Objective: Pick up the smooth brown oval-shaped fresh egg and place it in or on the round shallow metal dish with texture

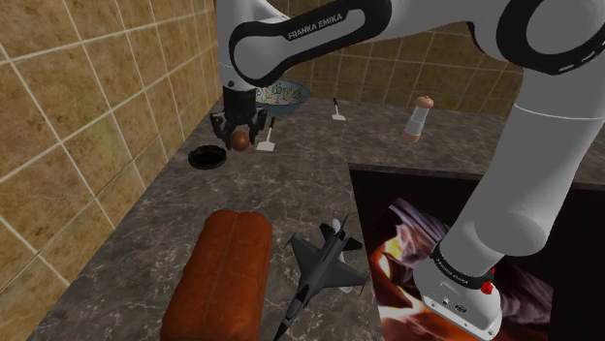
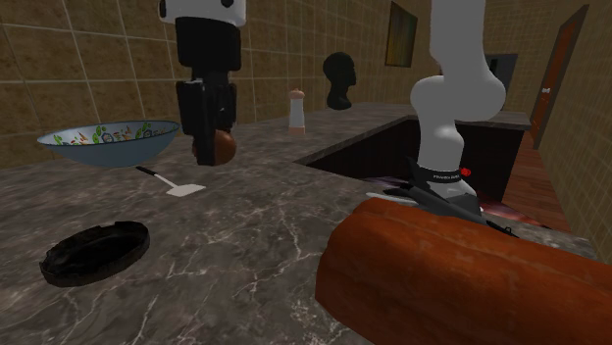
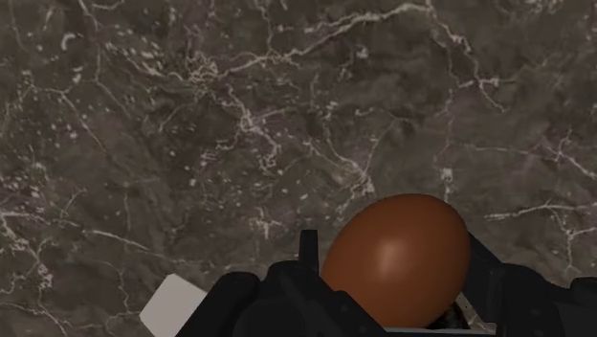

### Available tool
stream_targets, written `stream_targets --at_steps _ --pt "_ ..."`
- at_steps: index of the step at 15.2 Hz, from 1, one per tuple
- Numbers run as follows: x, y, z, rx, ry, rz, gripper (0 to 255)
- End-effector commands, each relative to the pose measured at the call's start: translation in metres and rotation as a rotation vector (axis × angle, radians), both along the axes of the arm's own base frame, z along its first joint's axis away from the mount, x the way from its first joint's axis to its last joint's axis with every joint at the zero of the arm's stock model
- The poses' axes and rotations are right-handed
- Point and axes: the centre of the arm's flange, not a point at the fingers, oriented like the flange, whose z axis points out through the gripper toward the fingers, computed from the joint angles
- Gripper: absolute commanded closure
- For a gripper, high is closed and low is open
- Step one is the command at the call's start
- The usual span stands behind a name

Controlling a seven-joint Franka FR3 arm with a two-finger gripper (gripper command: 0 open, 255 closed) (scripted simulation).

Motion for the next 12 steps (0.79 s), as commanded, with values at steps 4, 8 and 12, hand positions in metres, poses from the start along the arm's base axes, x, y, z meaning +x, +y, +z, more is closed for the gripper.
stream_targets --at_steps 4,8,12 --pt "0.067 0.007 -0.002 0.000 0.000 0.000 255" --pt "0.120 0.014 -0.003 0.000 0.000 0.000 255" --pt "0.168 0.020 -0.008 0.000 0.000 0.000 255"
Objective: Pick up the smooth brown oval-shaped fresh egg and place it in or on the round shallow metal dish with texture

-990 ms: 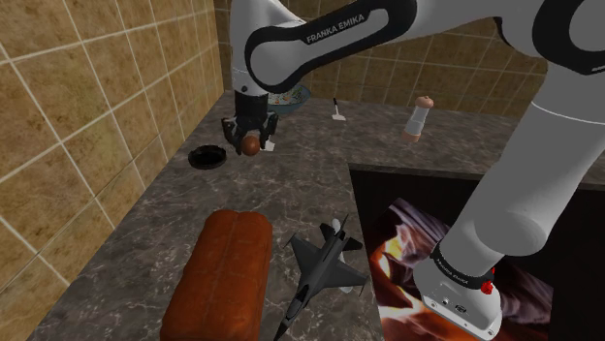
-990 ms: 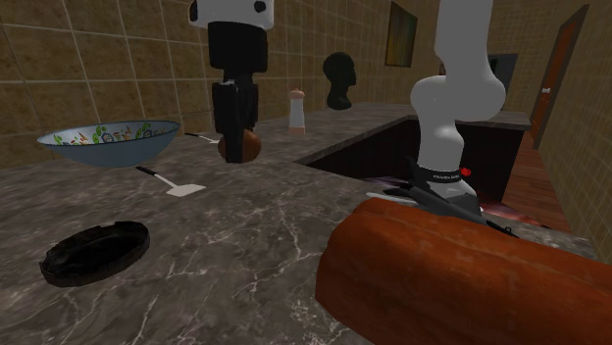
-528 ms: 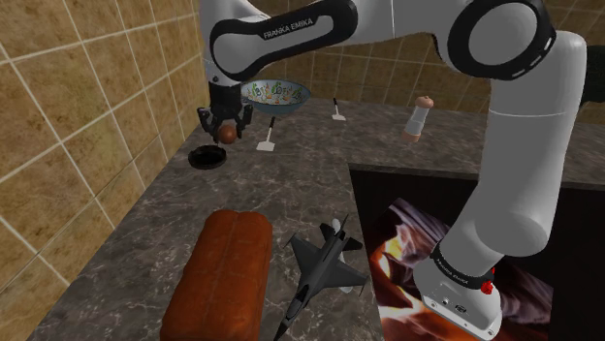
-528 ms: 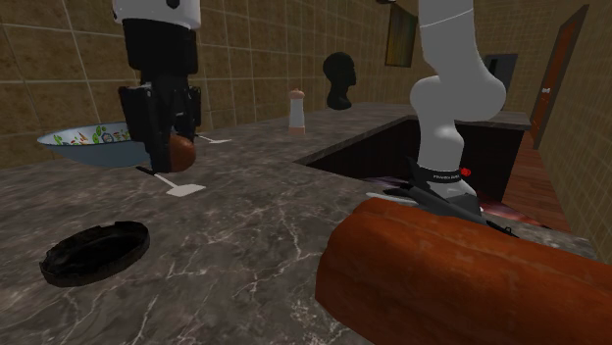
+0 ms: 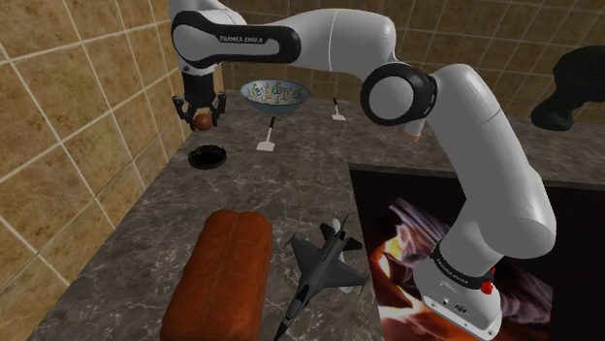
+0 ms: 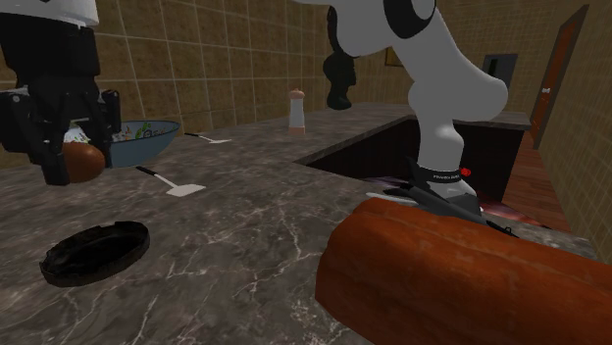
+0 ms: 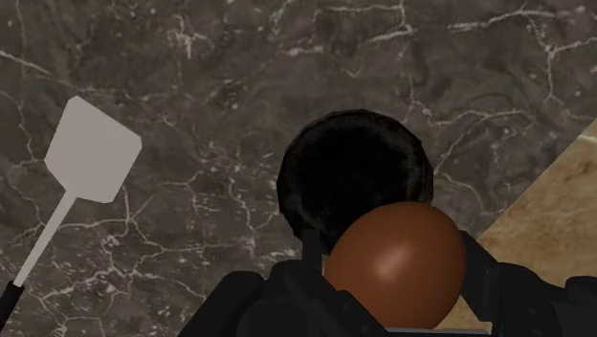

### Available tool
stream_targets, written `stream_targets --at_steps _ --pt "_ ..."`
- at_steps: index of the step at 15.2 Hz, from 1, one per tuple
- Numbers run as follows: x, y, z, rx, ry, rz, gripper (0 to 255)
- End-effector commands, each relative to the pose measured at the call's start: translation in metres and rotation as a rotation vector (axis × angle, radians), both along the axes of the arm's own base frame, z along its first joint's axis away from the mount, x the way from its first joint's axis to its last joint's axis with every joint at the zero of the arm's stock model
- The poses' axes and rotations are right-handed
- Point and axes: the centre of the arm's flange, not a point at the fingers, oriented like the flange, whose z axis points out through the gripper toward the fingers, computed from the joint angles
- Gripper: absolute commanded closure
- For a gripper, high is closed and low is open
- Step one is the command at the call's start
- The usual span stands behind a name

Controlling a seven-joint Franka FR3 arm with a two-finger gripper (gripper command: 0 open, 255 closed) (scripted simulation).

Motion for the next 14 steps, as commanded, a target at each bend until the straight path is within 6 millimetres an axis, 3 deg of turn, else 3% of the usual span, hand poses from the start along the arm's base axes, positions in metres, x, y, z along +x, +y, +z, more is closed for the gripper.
stream_targets --at_steps 1,11,14 --pt "0.008 -0.003 -0.008 -0.002 0.002 -0.003 255" --pt "0.008 -0.003 -0.060 -0.002 0.002 -0.003 255" --pt "0.008 -0.003 -0.064 -0.002 0.002 -0.003 255"
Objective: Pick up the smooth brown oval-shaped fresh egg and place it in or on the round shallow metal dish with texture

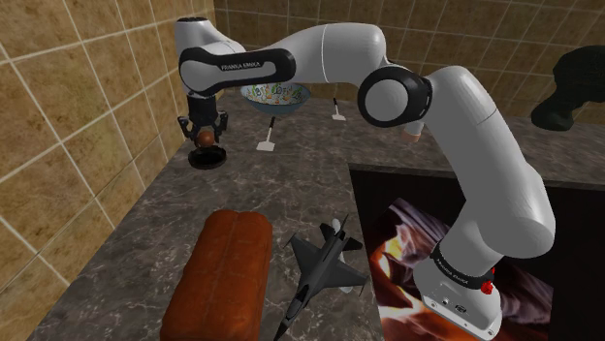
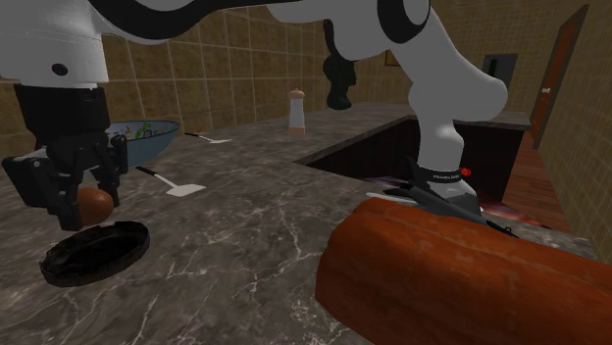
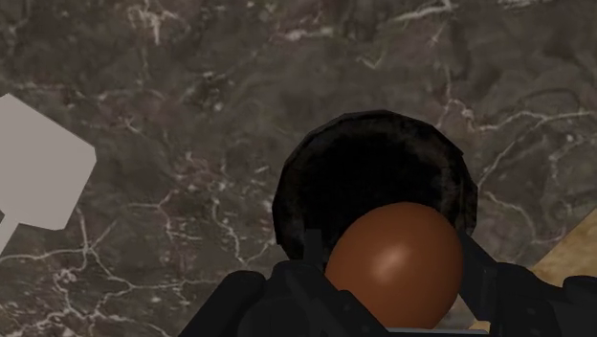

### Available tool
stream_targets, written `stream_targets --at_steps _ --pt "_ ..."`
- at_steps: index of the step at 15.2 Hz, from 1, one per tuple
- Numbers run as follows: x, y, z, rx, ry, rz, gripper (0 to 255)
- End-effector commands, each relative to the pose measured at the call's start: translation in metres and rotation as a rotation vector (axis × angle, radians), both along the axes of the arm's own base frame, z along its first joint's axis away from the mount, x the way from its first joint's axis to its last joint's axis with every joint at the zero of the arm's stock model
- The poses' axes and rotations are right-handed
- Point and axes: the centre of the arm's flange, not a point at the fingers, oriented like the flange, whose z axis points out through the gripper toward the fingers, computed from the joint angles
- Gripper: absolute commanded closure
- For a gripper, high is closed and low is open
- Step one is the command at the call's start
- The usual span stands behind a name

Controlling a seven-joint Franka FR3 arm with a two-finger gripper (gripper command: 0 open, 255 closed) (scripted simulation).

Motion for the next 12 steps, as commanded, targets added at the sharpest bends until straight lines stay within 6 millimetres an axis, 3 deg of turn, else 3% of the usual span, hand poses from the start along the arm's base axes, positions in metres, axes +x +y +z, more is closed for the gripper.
stream_targets --at_steps 1,6,7,12 --pt "0.0001 0.0001 -0.0010 0.000 -0.001 0.000 255" --pt "0.0001 0.0001 -0.0010 0.000 -0.001 0.000 255" --pt "0.0001 0.0001 -0.0011 0.000 -0.001 0.000 0" --pt "0.0001 0.0001 -0.0011 0.000 -0.001 0.000 0"
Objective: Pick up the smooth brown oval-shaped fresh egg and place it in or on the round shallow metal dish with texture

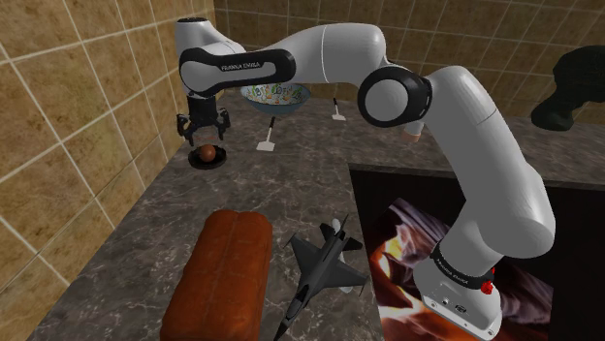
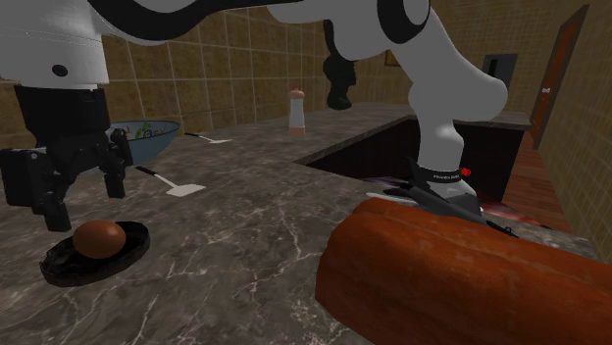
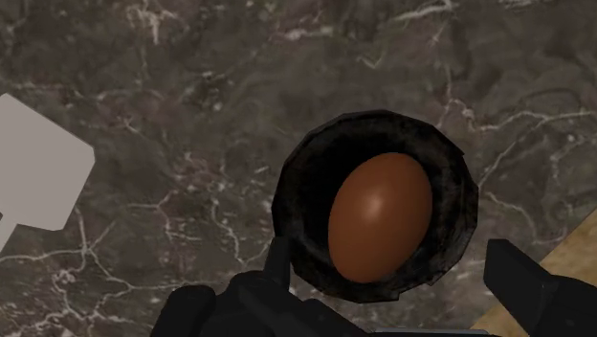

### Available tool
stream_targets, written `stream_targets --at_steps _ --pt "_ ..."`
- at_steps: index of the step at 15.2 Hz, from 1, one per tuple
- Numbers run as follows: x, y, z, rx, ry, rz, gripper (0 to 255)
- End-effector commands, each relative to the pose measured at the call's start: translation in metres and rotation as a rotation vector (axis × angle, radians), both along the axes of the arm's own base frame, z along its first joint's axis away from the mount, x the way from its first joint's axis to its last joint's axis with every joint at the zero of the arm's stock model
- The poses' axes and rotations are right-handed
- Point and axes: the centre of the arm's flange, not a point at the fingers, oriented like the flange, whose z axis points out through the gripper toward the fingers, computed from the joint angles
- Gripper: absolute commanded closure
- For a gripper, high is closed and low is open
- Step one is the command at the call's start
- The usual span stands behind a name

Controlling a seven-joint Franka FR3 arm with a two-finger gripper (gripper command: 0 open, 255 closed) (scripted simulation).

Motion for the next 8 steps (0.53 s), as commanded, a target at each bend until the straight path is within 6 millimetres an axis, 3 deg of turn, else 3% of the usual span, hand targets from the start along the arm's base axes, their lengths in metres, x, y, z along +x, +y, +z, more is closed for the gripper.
stream_targets --at_steps 1,4,8 --pt "-0.001 0.000 0.013 0.000 0.000 0.000 0" --pt "-0.004 -0.001 0.050 0.000 0.000 0.000 0" --pt "-0.004 -0.001 0.050 0.000 0.000 0.000 0"
